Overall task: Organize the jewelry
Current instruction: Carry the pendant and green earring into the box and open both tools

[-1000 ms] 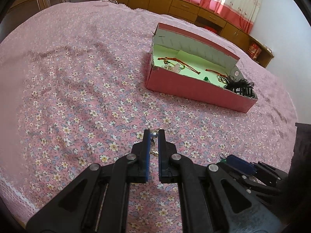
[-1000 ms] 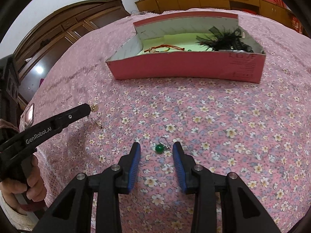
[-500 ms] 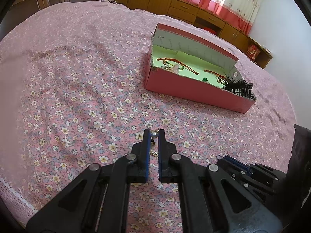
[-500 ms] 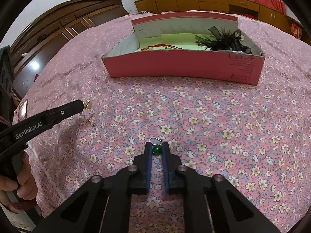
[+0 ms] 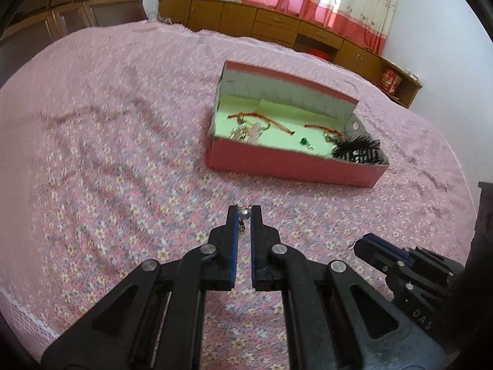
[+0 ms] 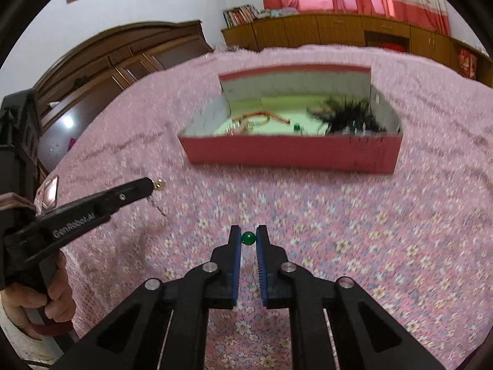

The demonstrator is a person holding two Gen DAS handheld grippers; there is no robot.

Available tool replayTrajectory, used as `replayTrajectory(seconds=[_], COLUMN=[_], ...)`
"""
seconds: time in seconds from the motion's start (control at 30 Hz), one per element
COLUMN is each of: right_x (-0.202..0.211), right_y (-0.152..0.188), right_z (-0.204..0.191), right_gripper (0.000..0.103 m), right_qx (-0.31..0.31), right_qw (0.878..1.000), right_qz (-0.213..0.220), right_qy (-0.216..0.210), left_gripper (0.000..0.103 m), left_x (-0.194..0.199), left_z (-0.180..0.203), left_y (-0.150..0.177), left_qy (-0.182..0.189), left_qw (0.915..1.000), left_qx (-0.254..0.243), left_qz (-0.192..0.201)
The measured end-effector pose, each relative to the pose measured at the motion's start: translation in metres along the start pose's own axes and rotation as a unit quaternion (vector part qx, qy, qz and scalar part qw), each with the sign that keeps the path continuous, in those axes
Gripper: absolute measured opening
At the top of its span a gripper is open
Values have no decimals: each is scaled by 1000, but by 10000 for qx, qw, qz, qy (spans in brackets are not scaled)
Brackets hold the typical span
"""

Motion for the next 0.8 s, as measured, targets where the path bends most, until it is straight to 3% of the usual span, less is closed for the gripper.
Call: replayTrajectory(seconds=[0.47, 0.57, 0.8], right_x=[28, 26, 16], right_y=[-58, -72, -100], right_z=[11, 15, 27], right_gripper=[11, 11, 11], right_qx=[170, 189, 171], right_qw=[9957, 9940, 9909], right_qz=[896, 1049, 1283], right_qy=[185, 255, 365], left_gripper=[0, 0, 0], left_x=[3, 4, -4], left_z=[39, 51, 62], left_y=[-51, -66, -90], left_qy=[324, 549, 585], left_qw=[9966, 9939, 9891], left_qx=[-391, -442, -576], left_qz=[648, 847, 1220])
Point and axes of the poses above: each gripper's, at about its wrist camera, not at the fingertips, and x roughly against the way its jaws point, z to its right, y to its underside, the point moved 10 cm from there along -x, roughly the way its jaws point, and after that the axes turned 3 degrees about x, right-handed, at the moved point
